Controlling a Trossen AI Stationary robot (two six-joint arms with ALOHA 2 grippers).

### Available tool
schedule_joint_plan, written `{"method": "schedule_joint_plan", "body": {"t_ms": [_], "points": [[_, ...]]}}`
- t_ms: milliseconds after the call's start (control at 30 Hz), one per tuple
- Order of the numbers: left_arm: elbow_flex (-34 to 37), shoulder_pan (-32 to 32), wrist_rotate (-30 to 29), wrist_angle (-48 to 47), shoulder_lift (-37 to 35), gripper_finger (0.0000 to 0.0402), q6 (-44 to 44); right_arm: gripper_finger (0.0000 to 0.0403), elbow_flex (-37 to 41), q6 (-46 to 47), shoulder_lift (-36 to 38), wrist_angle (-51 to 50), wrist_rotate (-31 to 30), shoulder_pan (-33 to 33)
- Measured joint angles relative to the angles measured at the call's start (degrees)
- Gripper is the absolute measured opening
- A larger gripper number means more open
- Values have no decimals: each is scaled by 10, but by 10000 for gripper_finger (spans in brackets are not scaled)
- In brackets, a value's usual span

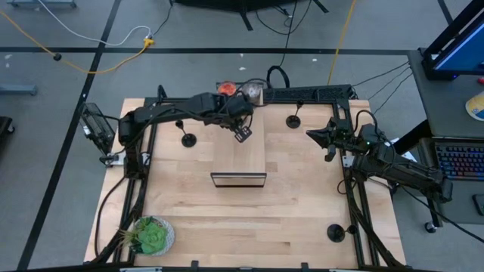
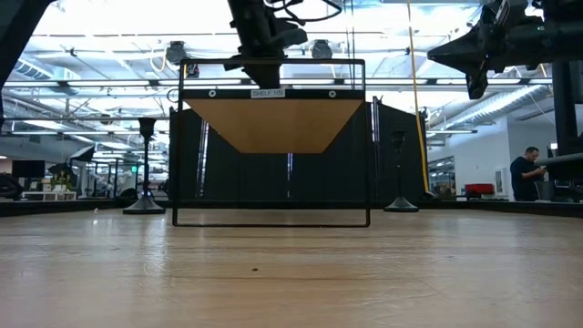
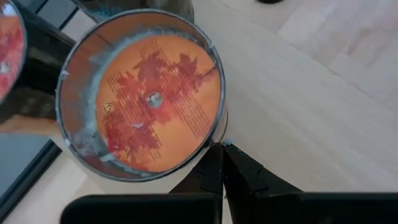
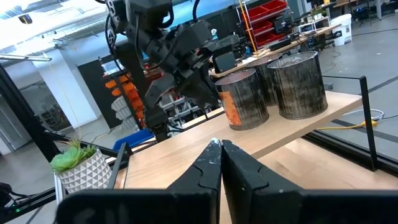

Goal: Pick & Place candle stick holders
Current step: Put the orange scented candle on the shelf, then put the left black candle holder on the shelf

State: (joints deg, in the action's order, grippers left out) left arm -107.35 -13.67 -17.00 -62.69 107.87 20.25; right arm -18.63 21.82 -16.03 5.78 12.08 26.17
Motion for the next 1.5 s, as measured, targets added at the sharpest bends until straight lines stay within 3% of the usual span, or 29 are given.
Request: {"method": "schedule_joint_plan", "body": {"t_ms": [300,567,800,1000,1133,1500], "points": [[0,-23,2,0,0,5,-16,4,0,0,0,0,0,0],[-37,-9,69,-22,-18,21,6,4,0,0,0,0,0,0],[-78,1,11,-96,-68,4,23,4,0,0,0,0,0,0],[-78,-30,-56,-279,-106,10,168,4,0,0,0,0,0,0],[-41,-60,-21,-260,-142,4,188,4,0,-2,0,0,0,0],[104,-150,-7,-269,-199,8,208,4,0,-2,0,0,0,0]]}}
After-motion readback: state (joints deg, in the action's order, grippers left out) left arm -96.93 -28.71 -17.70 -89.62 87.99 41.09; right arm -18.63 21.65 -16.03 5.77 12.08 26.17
